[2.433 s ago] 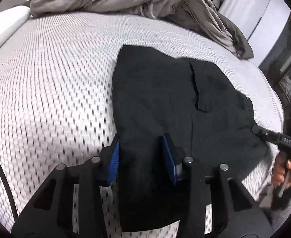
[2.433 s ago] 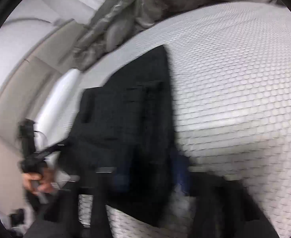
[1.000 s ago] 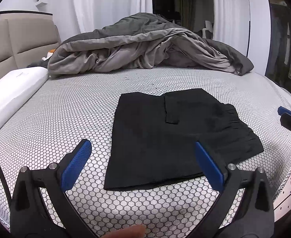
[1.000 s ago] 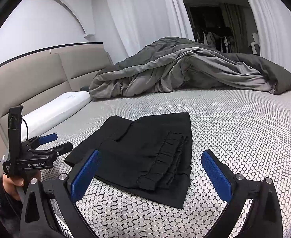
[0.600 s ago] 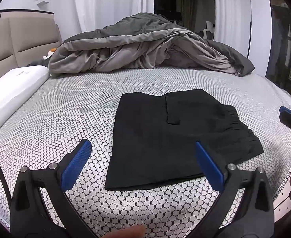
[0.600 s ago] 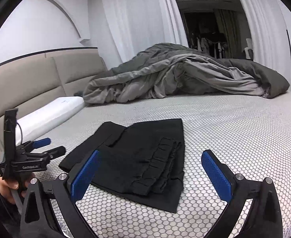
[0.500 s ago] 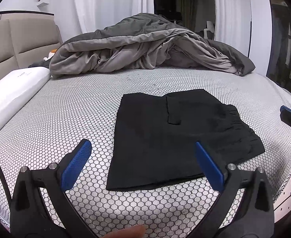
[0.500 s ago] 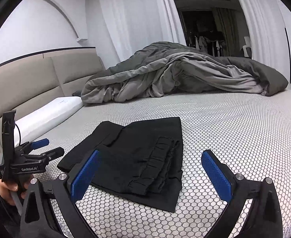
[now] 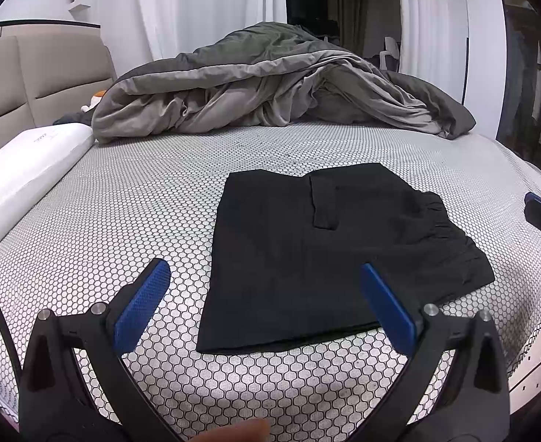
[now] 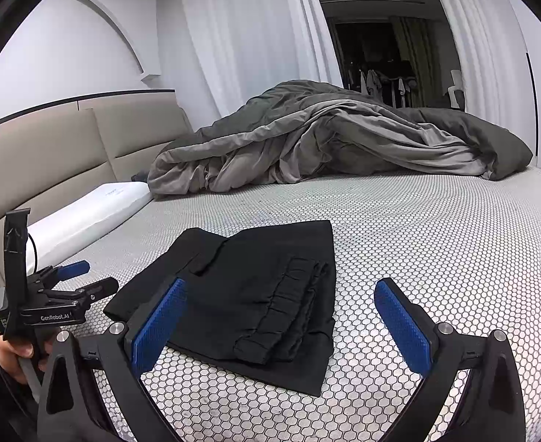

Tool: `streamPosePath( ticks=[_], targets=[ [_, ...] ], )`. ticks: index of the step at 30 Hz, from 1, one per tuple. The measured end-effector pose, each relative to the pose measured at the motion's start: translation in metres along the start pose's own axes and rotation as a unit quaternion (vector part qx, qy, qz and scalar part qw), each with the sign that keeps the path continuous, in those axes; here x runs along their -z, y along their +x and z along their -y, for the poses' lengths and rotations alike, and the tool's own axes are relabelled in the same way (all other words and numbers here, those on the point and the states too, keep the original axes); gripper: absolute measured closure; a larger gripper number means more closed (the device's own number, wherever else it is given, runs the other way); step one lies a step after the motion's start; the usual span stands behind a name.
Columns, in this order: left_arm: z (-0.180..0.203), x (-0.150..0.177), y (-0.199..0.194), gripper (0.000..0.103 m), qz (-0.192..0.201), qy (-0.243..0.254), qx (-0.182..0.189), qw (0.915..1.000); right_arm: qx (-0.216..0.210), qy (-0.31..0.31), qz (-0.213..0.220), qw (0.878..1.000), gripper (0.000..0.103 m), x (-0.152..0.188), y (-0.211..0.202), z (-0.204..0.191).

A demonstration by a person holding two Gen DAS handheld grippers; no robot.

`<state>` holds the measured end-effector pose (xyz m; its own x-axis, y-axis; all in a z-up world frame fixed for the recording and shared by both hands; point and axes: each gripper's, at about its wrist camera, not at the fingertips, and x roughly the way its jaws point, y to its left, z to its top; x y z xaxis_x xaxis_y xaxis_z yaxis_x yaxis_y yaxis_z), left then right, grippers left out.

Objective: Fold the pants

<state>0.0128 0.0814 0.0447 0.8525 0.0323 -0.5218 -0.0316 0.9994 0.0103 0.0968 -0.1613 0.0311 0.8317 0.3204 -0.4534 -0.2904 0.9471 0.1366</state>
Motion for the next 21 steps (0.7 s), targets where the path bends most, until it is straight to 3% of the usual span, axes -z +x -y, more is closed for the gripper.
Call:
streamPosePath(
  ticks=[21],
  targets=[
    [-0.0031, 0.0005, -0.0026, 0.001, 0.004, 0.001, -0.002, 1.0000, 0.001, -0.023, -0.007, 1.000, 0.000, 0.0029, 0.0026, -0.0055]
  ],
)
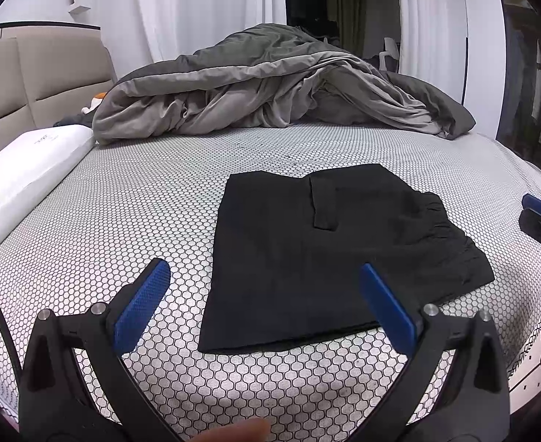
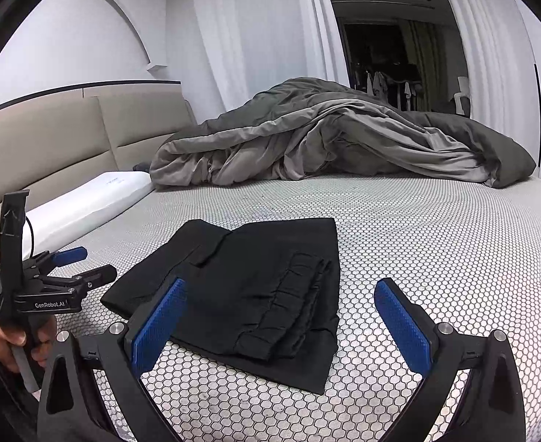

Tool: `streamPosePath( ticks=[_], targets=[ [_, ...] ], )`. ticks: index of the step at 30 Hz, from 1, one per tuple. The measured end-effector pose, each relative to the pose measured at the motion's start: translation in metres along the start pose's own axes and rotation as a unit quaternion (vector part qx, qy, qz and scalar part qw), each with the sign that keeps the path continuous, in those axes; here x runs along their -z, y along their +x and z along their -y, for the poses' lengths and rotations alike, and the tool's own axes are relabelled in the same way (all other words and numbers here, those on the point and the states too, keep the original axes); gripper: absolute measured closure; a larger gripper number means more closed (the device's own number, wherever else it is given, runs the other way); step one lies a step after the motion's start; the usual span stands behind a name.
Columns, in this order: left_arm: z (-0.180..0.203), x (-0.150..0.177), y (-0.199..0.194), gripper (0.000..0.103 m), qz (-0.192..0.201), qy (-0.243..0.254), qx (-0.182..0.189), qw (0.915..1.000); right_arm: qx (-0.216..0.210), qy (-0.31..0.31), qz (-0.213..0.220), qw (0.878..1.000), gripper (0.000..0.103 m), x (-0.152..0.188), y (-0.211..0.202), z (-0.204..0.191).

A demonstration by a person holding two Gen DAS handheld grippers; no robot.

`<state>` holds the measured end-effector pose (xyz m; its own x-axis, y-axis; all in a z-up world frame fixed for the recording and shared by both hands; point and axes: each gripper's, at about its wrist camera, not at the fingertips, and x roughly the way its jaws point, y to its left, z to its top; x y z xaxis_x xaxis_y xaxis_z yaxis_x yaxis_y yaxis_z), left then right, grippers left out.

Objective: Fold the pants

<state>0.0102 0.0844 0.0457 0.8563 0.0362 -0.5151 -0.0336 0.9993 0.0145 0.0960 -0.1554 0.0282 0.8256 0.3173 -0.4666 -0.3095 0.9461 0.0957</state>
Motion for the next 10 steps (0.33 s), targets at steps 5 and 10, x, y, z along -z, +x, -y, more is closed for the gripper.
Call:
streamPosePath(
  ticks=[5, 10],
  targets=[
    [-0.0040, -0.0003, 0.0003, 0.001, 0.000, -0.001, 0.001, 1.0000, -0.004, -0.004, -0.001, 1.000, 0.000, -0.0007, 0.0002, -0.0019],
    [-0.0055, 0.0007, -0.0017, 0.001, 0.004, 0.002, 0.000, 1.0000, -0.007, -0.008, -0.006, 1.000, 0.000, -0.0004, 0.0027, -0.0030]
  ],
)
